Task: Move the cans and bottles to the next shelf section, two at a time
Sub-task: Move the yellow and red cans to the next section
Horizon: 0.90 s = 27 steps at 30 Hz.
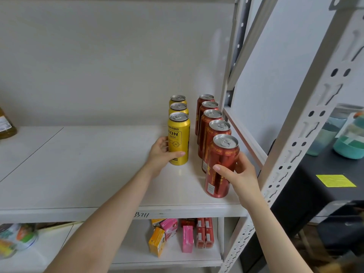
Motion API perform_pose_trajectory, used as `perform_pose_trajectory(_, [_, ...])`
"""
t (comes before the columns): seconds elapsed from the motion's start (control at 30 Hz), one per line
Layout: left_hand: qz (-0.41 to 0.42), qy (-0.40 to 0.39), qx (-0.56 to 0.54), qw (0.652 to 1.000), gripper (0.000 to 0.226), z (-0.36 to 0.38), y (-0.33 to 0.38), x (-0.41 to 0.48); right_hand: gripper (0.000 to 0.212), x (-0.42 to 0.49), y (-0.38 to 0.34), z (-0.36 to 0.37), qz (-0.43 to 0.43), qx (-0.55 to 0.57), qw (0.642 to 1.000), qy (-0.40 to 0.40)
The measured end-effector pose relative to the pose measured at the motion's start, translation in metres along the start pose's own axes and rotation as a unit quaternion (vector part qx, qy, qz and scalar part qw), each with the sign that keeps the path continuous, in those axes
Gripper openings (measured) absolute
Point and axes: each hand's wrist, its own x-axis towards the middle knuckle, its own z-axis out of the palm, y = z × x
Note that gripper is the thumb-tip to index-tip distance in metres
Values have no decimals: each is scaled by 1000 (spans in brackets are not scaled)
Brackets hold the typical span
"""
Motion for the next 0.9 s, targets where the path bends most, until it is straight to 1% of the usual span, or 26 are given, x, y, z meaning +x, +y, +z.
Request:
perform_pose_trajectory(0.1, [-2,2,-4,1000,73,1,0,4,53,0,-1,1,-1,1,1000,0])
perform_pose_trajectory(0.27, [3,-10,-4,1000,69,0,1,7,52,2,-1,2,-4,-3,1000,1])
perform_pose_trajectory(0.47, [7,-16,0,1000,71,-1,-2,9,59,2,0,2,-7,-11,1000,4])
perform_pose_trajectory(0.6, [1,-23,12,1000,73,-3,-3,9,53,2,-1,1,-1,-12,1000,4])
perform_pose_trajectory(0.73, [-3,-28,17,999,72,-6,-7,6,54,3,1,1,5,-19,1000,10])
perform_pose_trajectory(0.83, [2,-31,21,999,70,-6,-6,4,45,2,1,3,3,-27,999,22])
perform_pose_trajectory(0.9, [4,-32,29,999,66,-7,-3,2,43,0,1,3,0,-34,999,35])
